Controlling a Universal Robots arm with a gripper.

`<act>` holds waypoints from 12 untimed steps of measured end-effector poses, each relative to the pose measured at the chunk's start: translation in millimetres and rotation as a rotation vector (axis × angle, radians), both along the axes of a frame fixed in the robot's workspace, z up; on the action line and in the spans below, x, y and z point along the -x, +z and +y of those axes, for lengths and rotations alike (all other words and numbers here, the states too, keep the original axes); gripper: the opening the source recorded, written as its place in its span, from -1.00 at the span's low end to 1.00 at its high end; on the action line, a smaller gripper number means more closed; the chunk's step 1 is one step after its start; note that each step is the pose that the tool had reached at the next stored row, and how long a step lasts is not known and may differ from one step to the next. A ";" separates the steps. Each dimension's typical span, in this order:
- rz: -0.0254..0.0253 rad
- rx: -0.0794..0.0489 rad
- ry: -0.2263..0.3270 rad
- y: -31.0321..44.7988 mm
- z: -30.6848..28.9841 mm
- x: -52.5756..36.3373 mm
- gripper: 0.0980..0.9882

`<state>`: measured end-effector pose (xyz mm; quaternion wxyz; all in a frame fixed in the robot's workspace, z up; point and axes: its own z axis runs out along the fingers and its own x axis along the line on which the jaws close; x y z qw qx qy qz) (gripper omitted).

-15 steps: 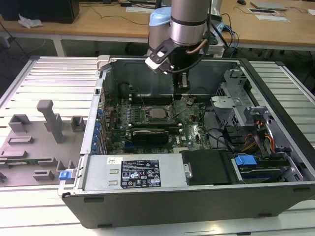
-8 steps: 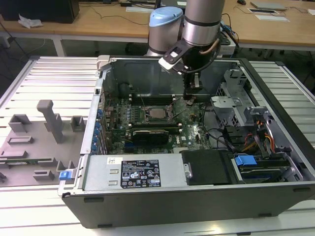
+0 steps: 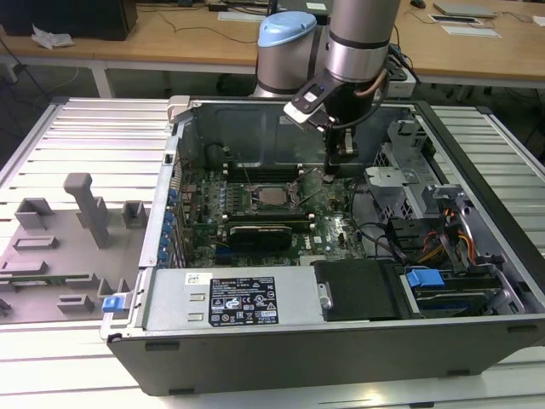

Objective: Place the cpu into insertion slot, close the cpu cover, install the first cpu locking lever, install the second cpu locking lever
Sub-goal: 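Close the cpu cover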

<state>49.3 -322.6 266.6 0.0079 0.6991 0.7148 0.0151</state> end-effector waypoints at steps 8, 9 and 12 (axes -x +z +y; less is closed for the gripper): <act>0.0001 0.000 0.000 -13.2 0.0 -4.9 -0.98; 0.0001 0.000 0.000 -14.9 0.0 -5.0 -0.98; 0.0001 0.000 0.000 -19.5 2.0 -5.0 -0.98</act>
